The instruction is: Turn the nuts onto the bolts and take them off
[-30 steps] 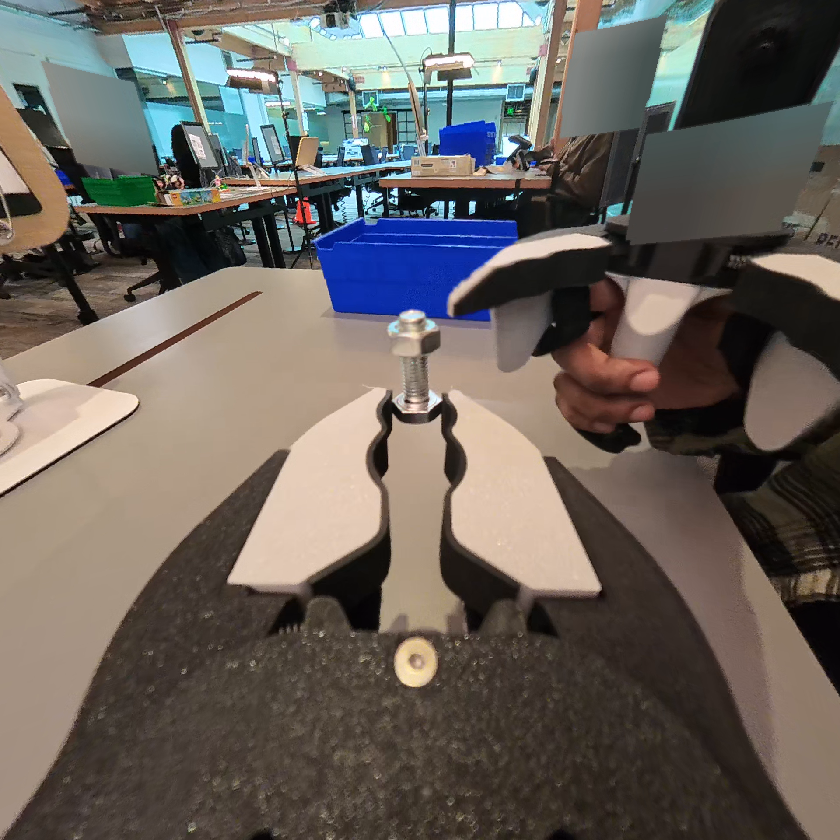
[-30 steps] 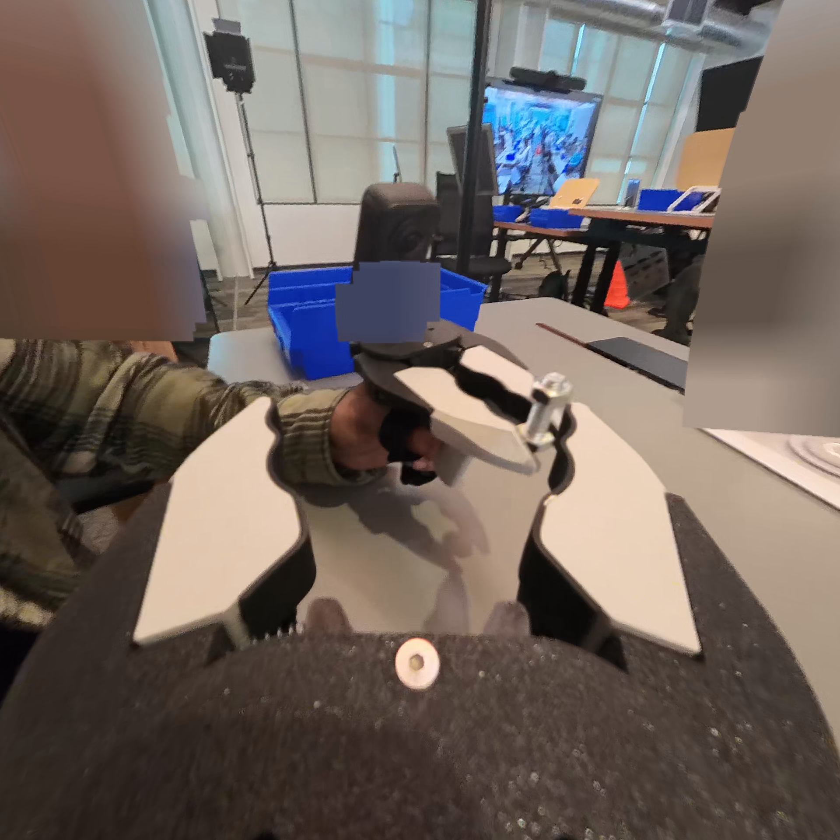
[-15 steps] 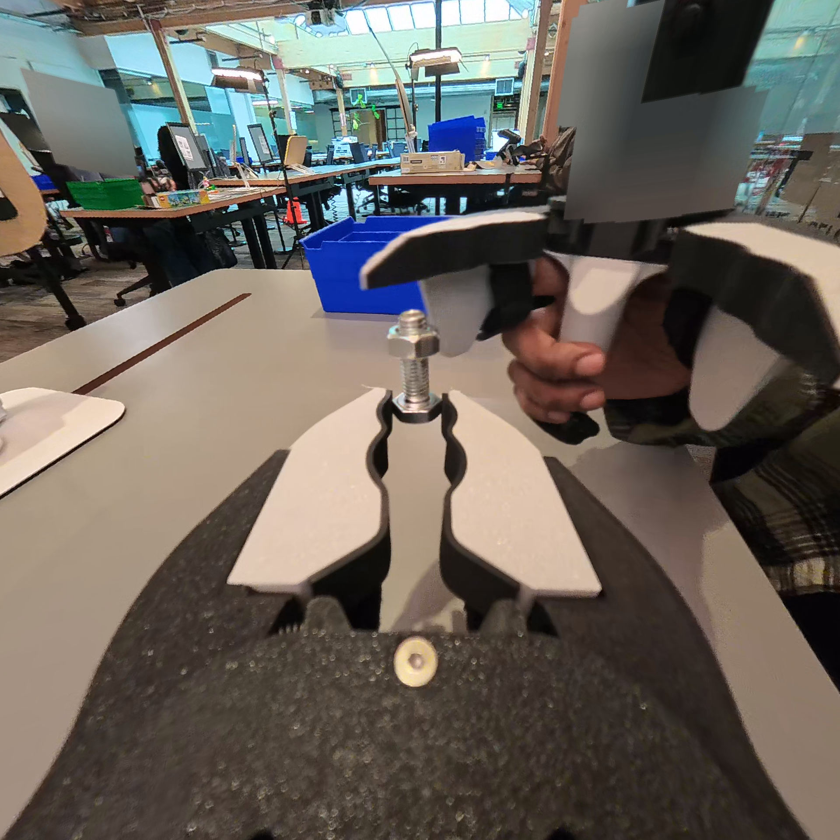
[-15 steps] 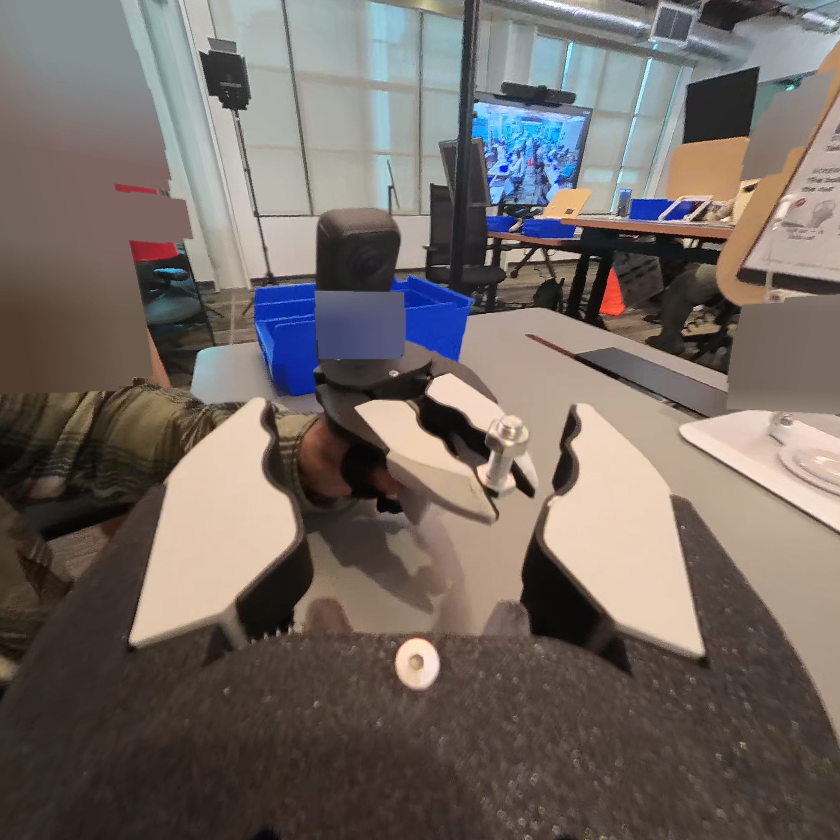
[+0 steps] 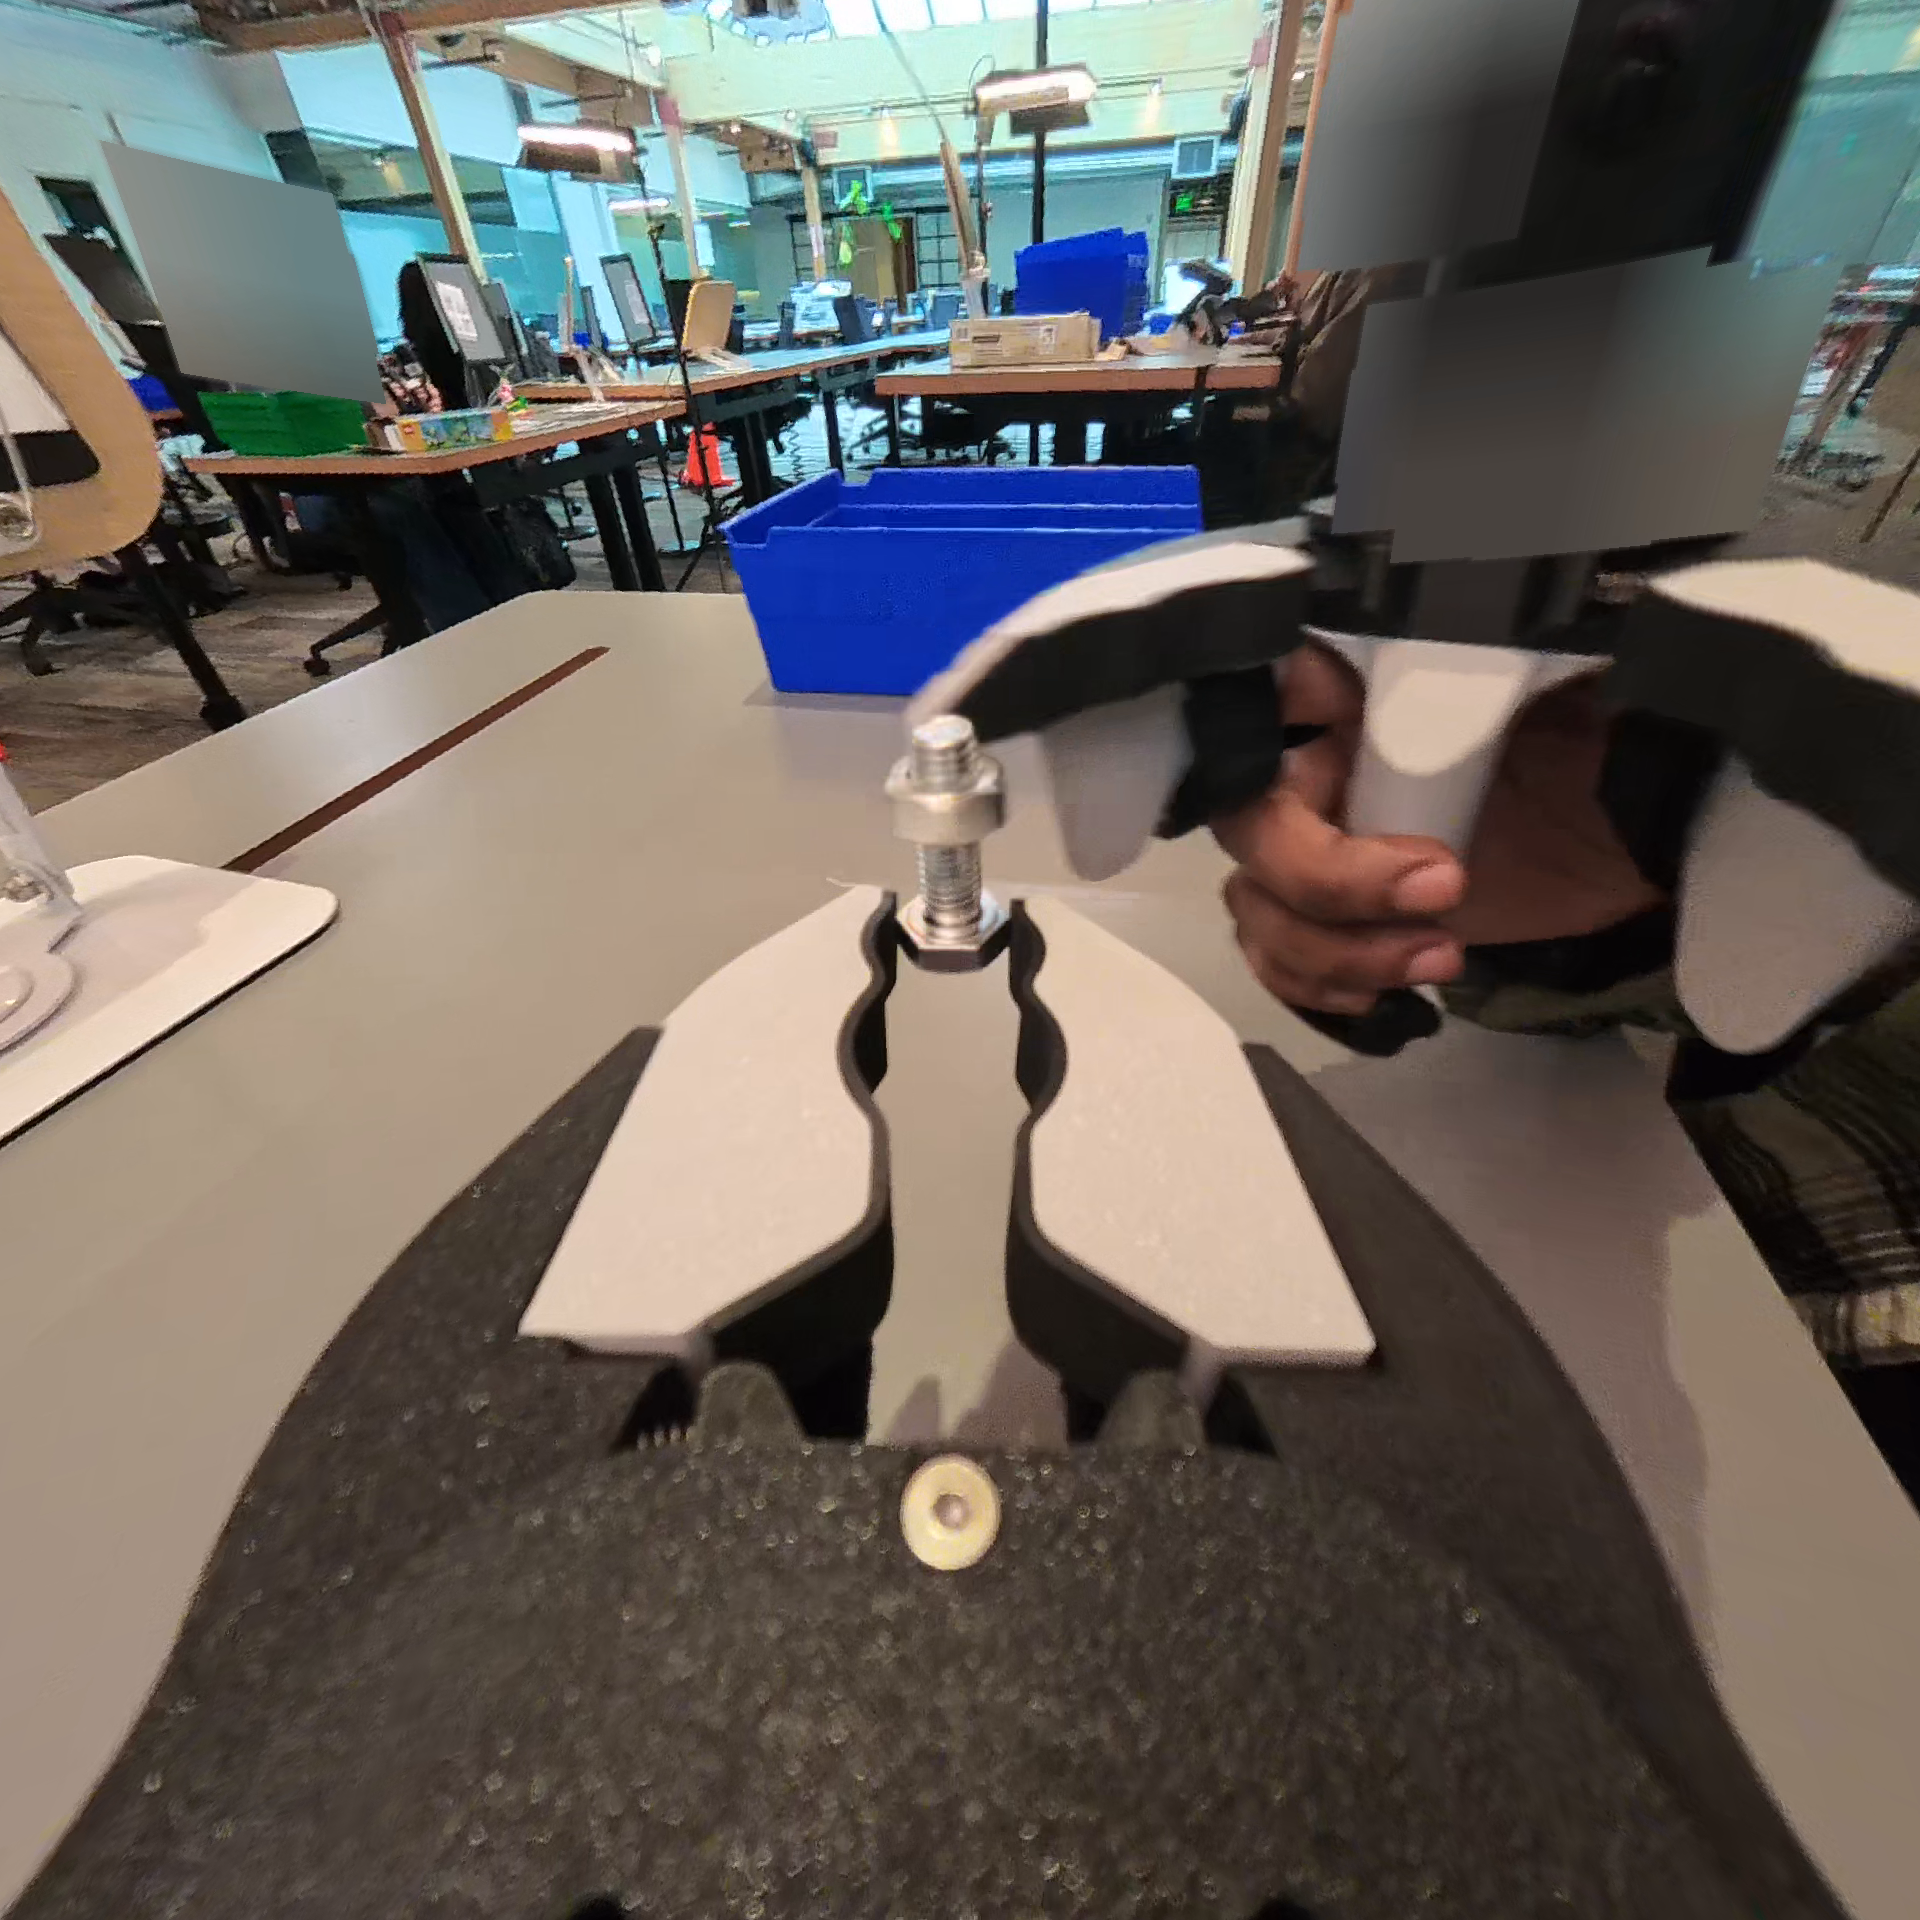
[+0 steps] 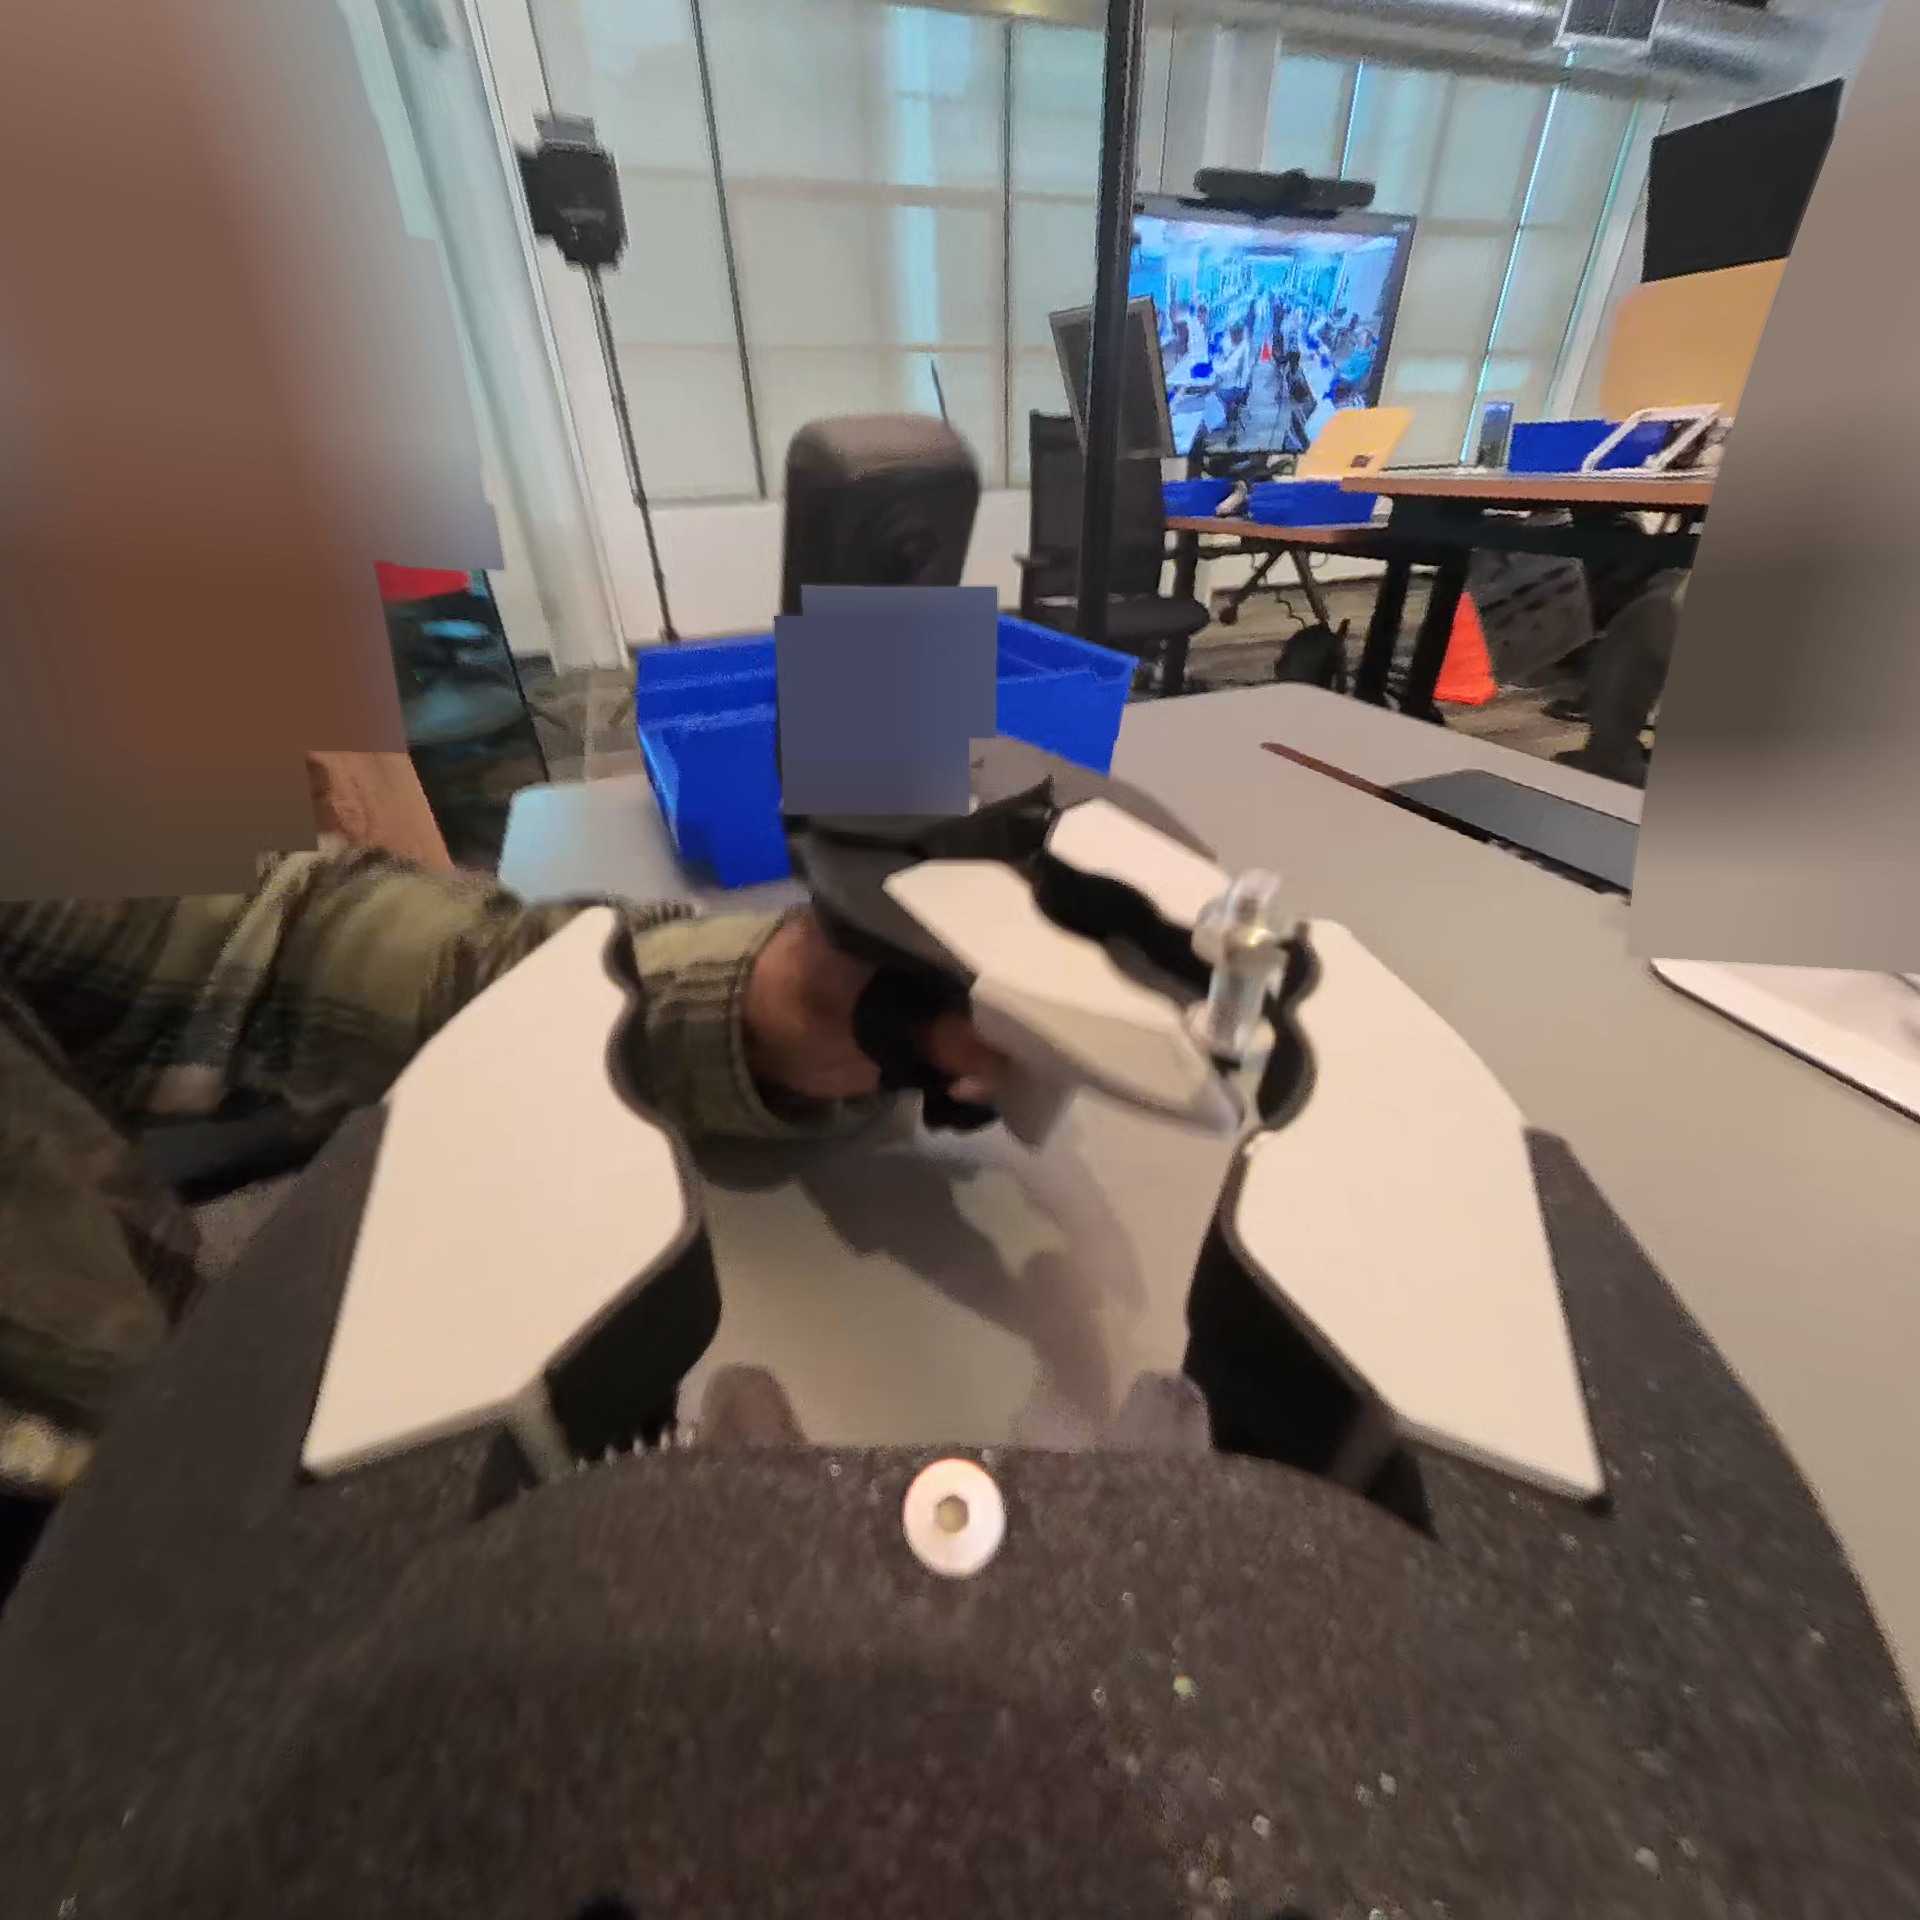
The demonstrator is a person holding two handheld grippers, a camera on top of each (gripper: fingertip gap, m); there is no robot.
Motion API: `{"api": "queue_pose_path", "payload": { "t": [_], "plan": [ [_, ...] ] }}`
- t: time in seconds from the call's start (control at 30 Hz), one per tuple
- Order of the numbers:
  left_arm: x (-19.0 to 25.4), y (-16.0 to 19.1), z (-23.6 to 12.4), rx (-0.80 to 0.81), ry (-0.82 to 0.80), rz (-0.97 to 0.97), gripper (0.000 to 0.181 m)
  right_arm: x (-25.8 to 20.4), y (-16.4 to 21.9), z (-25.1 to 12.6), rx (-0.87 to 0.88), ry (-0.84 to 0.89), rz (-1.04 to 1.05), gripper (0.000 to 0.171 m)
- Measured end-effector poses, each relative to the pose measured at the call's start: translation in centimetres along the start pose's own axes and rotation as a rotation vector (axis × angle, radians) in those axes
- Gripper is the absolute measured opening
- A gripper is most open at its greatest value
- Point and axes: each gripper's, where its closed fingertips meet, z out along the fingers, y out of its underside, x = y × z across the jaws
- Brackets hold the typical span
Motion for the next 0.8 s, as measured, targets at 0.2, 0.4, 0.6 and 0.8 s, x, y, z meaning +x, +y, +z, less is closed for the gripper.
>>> {"api": "queue_pose_path", "payload": {
  "t": [0.2, 0.4, 0.6, 0.8],
  "plan": [
    [0.0, -0.2, 0.0, 0.024, 0.026, -0.040, 0.020, 1.7, -1.1, -0.8, 0.006, 0.058, -0.041, 0.113],
    [-0.3, 0.1, 0.0, -0.003, 0.002, -0.030, 0.020, 0.1, 0.4, -0.6, -0.033, -0.011, -0.003, 0.107],
    [0.3, 0.0, 0.2, 0.013, 0.044, -0.043, 0.020, 2.9, -2.0, -2.0, 0.006, 0.042, -0.045, 0.072],
    [1.2, -0.3, 0.4, 0.016, 0.075, -0.012, 0.020, 4.3, -1.8, -0.9, -0.022, 0.007, -0.019, 0.058]
  ]
}}
